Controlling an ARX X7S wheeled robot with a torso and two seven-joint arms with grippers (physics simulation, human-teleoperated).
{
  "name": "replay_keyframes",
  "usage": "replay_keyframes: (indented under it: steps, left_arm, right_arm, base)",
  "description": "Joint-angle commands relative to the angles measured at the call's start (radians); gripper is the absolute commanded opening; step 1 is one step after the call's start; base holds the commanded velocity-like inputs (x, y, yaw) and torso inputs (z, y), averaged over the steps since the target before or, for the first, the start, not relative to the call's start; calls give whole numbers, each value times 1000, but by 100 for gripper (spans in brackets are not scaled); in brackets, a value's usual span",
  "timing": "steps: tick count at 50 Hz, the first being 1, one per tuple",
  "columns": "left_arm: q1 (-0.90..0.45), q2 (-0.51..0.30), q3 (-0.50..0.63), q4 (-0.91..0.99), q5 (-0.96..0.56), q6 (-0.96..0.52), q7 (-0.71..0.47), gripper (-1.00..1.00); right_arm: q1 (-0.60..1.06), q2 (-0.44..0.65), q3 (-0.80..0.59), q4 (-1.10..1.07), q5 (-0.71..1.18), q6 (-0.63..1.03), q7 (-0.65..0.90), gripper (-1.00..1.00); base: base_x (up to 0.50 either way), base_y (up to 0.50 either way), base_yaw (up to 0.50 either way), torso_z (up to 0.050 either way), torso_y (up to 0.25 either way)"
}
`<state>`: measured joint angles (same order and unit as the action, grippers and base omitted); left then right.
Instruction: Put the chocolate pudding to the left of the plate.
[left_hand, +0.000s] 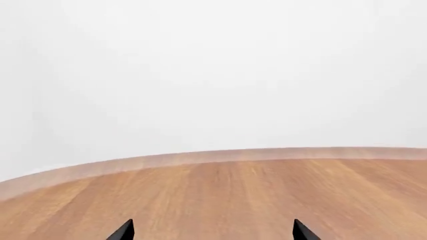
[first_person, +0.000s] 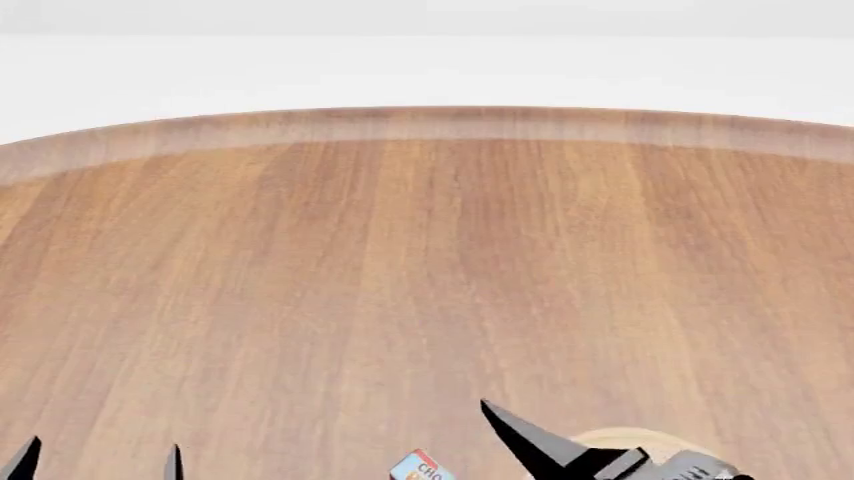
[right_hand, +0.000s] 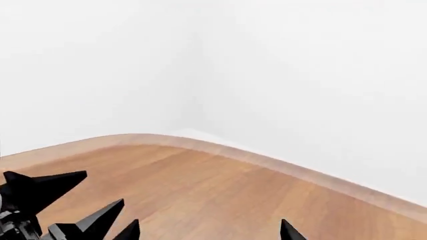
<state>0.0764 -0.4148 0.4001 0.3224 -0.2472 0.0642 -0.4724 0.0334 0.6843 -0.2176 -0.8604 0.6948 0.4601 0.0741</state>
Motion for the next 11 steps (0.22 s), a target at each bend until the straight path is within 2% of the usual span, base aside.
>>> replay_keyframes:
  steps: [1, 5, 11]
  left_arm:
    - [83, -59, -39, 191, 53, -4, -71, 100]
    - [101, -72, -49, 223, 44, 3, -72, 100]
    - [172, -96, -65, 325, 120, 28, -117, 100]
  right_arm:
    - [-172, -43, 56, -89, -157, -135, 120, 100]
    - [-265, -74, -7, -104, -408, -243, 166, 100]
    - [-339, -106, -57, -89, -556, -334, 208, 100]
  base:
    - [0, 0, 0, 0, 0]
    - [0, 0, 0, 0, 0]
    - [0, 0, 0, 0, 0]
